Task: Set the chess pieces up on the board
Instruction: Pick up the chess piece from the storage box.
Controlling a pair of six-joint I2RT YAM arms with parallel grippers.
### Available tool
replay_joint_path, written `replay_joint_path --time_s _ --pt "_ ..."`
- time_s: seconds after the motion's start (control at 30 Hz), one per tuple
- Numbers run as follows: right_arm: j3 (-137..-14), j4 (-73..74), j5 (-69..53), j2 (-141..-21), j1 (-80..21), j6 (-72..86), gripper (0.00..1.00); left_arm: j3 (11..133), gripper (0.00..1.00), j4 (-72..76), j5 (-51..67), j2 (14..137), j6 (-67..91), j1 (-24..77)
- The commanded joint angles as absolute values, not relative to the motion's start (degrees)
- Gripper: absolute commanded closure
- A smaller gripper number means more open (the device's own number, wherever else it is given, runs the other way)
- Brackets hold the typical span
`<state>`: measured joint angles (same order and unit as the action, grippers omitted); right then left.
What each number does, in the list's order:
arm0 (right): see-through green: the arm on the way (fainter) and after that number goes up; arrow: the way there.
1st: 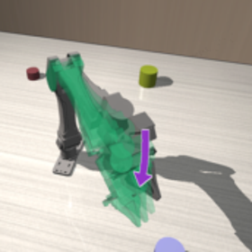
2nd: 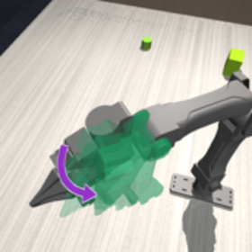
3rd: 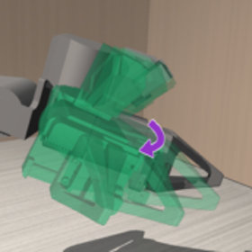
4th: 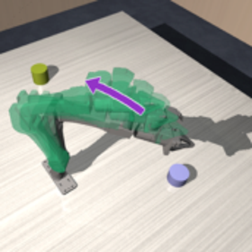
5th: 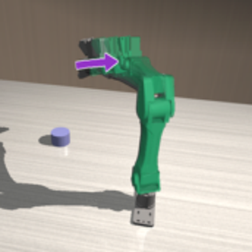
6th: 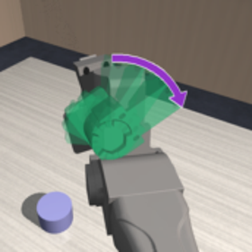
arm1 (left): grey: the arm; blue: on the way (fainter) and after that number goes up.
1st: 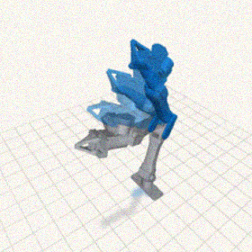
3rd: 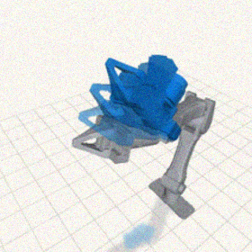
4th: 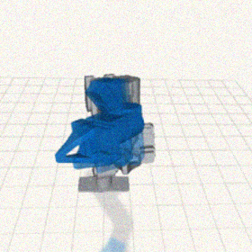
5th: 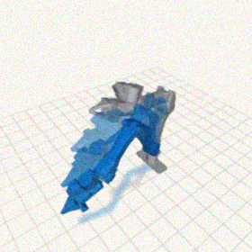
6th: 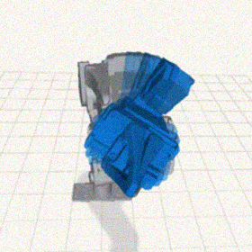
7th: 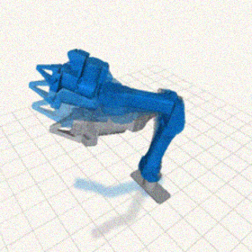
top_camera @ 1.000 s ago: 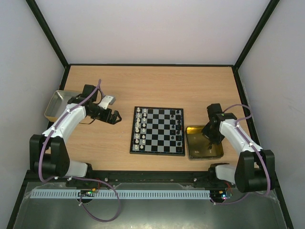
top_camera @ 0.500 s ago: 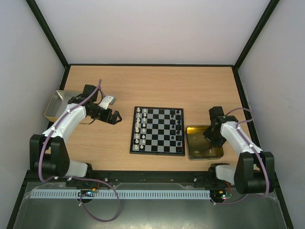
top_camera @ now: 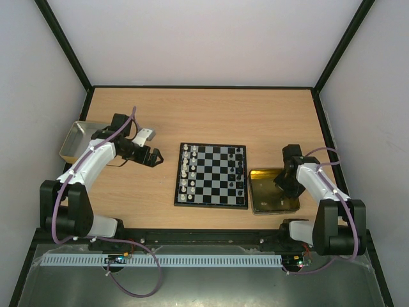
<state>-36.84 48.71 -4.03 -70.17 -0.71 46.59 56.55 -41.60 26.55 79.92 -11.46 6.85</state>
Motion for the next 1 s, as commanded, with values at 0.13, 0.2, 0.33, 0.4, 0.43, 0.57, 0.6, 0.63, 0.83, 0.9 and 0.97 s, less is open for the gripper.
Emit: replay_joint_path --time_s 0.13,0.2,0.33,0.4,0.43,0.57,0.6,0.63,0.83,0.9,0.97 --pt "-37.9 47.0 -3.4 -72.5 0.1 45.4 0.87 56.1 0.01 -42.1 27.0 79.8 -11.3 7.1" --pt "-37.9 46.8 -3.9 -72.7 0.1 45.2 0.87 56.0 0.01 -42.1 27.0 79.7 -11.2 7.1" --pt "-37.7 46.5 -4.2 -72.9 0.1 44.7 0.92 56.0 0.01 -42.1 26.8 79.7 -11.2 7.1" --pt "-37.8 46.6 -4.6 -73.0 0.1 44.6 0.94 56.0 0.01 -42.1 26.9 79.7 -11.2 7.1" --pt "-38.1 46.8 -4.5 -73.0 0.1 44.4 0.95 56.1 0.01 -42.1 26.9 79.8 -11.2 7.1" --pt "-39.5 47.9 -3.6 -72.5 0.0 43.6 0.98 56.1 0.01 -42.0 26.9 79.8 -11.2 7.1" --pt "-39.5 48.0 -3.9 -72.4 0.0 43.6 0.98 56.1 0.01 -42.0 26.9 79.8 -11.2 7.1" --pt "-39.5 48.1 -4.6 -72.2 0.0 43.7 0.98 56.1 0.01 -42.0 26.9 79.8 -11.2 7.1" --pt "-42.8 50.7 -4.5 -69.4 -5.3 46.7 0.98 56.1 0.01 -42.0 26.8 79.9 -11.2 7.1" --pt "-45.2 52.6 -4.3 -68.7 -8.7 48.0 0.98 56.0 0.01 -42.0 26.8 80.0 -11.2 7.1" --pt "-48.1 54.7 -4.4 -68.7 -13.4 49.2 0.98 56.0 0.01 -42.1 26.8 79.9 -11.2 7.1"
